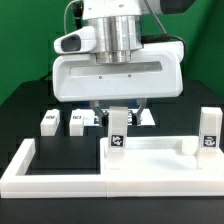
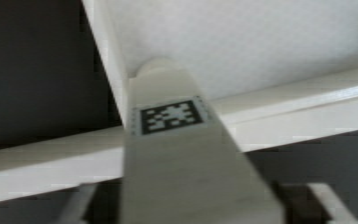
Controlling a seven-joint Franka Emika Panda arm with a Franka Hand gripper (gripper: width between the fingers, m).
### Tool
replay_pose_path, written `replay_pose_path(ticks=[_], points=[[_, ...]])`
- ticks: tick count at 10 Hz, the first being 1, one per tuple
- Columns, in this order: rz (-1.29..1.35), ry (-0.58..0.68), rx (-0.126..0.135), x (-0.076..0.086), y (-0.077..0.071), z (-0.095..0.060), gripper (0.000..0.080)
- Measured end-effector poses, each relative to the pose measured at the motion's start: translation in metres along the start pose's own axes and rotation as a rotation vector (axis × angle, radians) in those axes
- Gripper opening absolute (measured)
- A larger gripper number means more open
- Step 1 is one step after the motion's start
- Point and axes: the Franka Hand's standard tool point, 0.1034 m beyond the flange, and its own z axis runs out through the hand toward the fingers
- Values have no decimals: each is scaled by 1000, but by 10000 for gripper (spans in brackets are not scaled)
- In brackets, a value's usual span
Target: Assemble desk
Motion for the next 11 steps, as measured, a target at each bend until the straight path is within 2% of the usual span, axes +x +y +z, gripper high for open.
replay_pose_path(ticks=[1,3,5,6,8,9,11], points=[[107,-1,-2,0,3,1,303],[290,-1,-4,0,5,1,302],[640,-18,-8,-2,7,1,301],[815,-46,0,-5,6,1,298],[1138,-105,57,-6,5,2,295],[1245,-108,76,-6,8,3,295],[1305,-111,76,-6,8,3,295]])
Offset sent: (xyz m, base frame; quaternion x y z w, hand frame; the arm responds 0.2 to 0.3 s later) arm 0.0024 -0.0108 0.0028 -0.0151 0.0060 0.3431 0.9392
